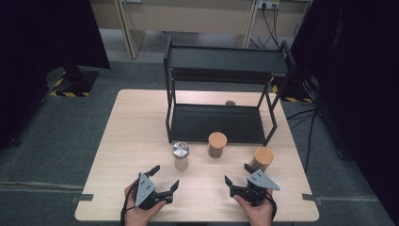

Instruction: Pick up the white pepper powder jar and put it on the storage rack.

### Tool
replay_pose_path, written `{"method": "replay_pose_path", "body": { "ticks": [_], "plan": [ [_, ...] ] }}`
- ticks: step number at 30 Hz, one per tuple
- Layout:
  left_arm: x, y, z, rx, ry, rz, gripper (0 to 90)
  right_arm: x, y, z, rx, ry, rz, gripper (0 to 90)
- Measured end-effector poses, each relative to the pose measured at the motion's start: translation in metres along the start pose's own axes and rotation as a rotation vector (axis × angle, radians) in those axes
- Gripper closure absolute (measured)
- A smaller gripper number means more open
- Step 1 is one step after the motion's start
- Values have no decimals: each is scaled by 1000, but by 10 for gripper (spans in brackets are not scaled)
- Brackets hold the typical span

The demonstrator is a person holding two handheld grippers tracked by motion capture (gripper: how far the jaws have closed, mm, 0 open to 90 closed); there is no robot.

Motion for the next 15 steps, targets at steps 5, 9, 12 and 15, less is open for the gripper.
{"method": "replay_pose_path", "body": {
  "ticks": [5,9,12,15],
  "plan": [
    [-5,9,1,9,7,-27,126,0,0,0,4,-4,2,92],
    [-9,16,2,4,12,-42,140,0,0,1,4,-6,3,91],
    [-14,20,1,-11,11,-47,151,-1,0,0,3,-4,7,91],
    [-19,24,-2,-21,4,-51,165,-1,0,0,6,-1,15,91]
  ]
}}
Point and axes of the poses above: each handheld gripper's, and its own axes: x roughly backward along the jaws, y roughly out of its top, z roughly to its left, the point moved 2 cm from there along -x, roughly forward along the jaws, and after that the axes turned 10 degrees about y, right-handed, at the moved point
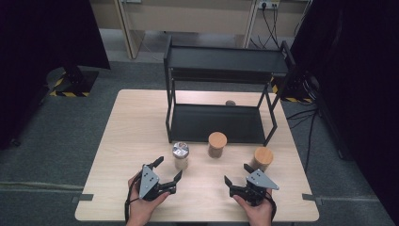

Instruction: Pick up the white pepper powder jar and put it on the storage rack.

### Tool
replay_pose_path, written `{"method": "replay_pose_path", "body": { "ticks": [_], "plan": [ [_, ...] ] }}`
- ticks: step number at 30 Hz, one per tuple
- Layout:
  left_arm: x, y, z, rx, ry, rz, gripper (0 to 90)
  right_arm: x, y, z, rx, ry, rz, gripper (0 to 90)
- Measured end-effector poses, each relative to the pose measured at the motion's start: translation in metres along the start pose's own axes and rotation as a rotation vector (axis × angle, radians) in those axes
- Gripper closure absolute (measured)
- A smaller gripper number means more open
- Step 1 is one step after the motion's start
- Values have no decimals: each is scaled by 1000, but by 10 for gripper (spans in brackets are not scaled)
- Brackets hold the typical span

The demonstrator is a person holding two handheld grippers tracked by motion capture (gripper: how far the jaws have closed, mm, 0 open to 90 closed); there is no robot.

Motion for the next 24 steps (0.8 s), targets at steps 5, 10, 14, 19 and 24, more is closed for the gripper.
{"method": "replay_pose_path", "body": {
  "ticks": [5,10,14,19,24],
  "plan": [
    [-7,3,-4,-14,-2,1,174,0,0,0,-2,3,2,91],
    [-16,4,-5,-13,14,0,190,0,0,0,-3,7,3,91],
    [-25,4,-3,-10,28,3,200,-1,0,0,-2,10,7,91],
    [-36,4,-1,-18,36,4,220,-1,0,-1,-5,12,7,91],
    [-45,5,2,-10,33,10,234,-1,0,-1,-5,12,10,91]
  ]
}}
Point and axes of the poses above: each handheld gripper's, and its own axes: x roughly backward along the jaws, y roughly out of its top, z roughly to its left, the point moved 2 cm from there along -x, roughly forward along the jaws, and after that the axes turned 10 degrees about y, right-handed, at the moved point
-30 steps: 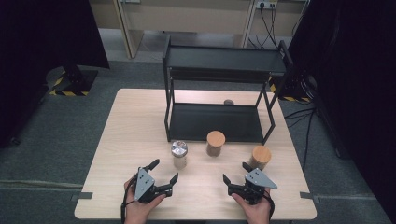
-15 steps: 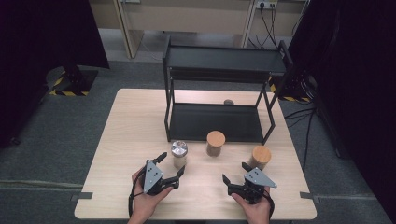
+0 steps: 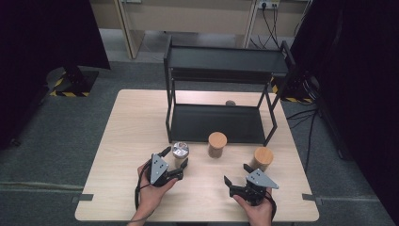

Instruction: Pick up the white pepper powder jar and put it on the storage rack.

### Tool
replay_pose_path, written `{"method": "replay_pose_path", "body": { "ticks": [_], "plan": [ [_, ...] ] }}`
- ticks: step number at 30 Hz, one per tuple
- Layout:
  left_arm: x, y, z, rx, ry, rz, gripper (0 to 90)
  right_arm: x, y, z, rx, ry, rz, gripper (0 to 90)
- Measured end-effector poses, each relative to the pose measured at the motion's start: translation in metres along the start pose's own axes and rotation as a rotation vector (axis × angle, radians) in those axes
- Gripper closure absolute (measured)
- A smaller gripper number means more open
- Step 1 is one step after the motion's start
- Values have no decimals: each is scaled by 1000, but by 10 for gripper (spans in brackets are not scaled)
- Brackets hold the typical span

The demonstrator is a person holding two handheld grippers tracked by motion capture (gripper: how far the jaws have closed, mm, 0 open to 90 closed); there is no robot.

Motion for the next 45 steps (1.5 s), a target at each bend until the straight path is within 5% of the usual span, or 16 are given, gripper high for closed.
{"method": "replay_pose_path", "body": {
  "ticks": [31,45],
  "plan": [
    [-16,4,-1,-18,-28,11,348,0,0,-1,-7,6,4,91],
    [-23,34,-5,-10,20,-30,348,0,0,-1,-5,8,1,91]
  ]
}}
Point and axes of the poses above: each handheld gripper's, and its own axes: x roughly backward along the jaws, y roughly out of its top, z roughly to its left, the point moved 2 cm from there along -x, roughly forward along the jaws, and after that the axes turned 10 degrees about y, right-handed, at the moved point
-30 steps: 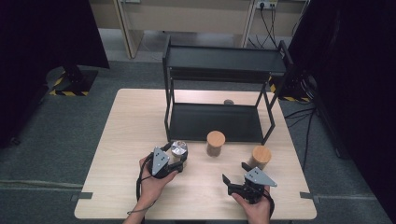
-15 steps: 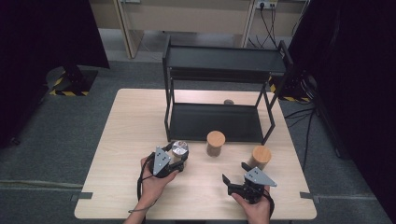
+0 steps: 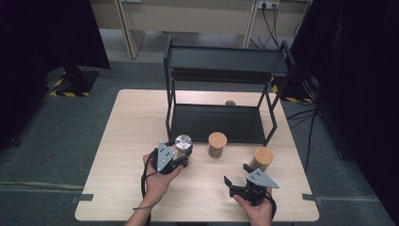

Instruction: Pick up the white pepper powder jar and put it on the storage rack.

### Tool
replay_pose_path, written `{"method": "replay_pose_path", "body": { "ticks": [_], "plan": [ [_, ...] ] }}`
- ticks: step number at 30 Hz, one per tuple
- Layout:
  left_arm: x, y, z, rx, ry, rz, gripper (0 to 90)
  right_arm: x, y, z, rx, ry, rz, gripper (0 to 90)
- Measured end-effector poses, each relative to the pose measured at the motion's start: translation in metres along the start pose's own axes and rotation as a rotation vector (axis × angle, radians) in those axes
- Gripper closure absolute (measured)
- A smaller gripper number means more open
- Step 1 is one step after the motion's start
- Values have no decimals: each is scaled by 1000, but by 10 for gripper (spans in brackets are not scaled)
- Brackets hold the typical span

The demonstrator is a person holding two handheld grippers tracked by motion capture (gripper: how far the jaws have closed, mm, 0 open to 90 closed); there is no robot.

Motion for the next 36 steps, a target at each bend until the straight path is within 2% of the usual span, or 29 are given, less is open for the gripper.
{"method": "replay_pose_path", "body": {
  "ticks": [12,36],
  "plan": [
    [-11,17,1,-1,53,-12,348,0,0,0,1,-1,-2,91],
    [-38,31,-6,-11,88,-14,349,1,0,0,3,-1,-4,91]
  ]
}}
Point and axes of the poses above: each handheld gripper's, and its own axes: x roughly backward along the jaws, y roughly out of its top, z roughly to its left, the point moved 2 cm from there along -x, roughly forward along the jaws, and after that the axes turned 10 degrees about y, right-handed, at the moved point
